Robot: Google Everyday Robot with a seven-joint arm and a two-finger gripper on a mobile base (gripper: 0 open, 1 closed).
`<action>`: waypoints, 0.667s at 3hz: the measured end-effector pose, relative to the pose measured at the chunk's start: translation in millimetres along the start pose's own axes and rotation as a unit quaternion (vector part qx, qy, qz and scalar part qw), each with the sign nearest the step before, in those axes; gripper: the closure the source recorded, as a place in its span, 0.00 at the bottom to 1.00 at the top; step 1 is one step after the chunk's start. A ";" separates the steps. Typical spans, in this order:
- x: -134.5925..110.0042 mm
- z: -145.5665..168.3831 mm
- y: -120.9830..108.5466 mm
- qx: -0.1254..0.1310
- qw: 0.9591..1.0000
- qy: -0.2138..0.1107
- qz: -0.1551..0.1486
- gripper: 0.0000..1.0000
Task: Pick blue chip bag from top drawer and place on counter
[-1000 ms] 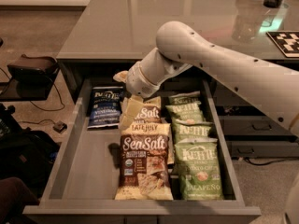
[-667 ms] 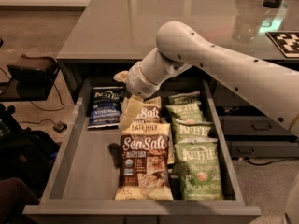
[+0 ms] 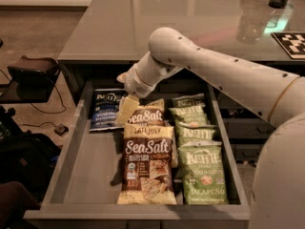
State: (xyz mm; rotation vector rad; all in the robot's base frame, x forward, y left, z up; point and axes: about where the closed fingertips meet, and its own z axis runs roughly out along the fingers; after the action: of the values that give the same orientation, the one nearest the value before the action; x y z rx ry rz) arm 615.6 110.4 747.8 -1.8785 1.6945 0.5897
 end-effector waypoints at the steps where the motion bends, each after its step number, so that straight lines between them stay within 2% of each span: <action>1: 4.0 11.6 -15.7 0.033 0.999 0.033 0.026 0.00; 2: 6.8 25.5 -27.2 0.069 0.995 0.059 0.051 0.00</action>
Offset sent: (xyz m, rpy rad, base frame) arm 0.0457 0.0182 -0.0305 -0.1450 -0.0872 -0.2993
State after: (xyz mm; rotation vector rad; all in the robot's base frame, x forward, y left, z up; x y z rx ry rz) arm 644.2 123.6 726.8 -1.7695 1.8651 0.3965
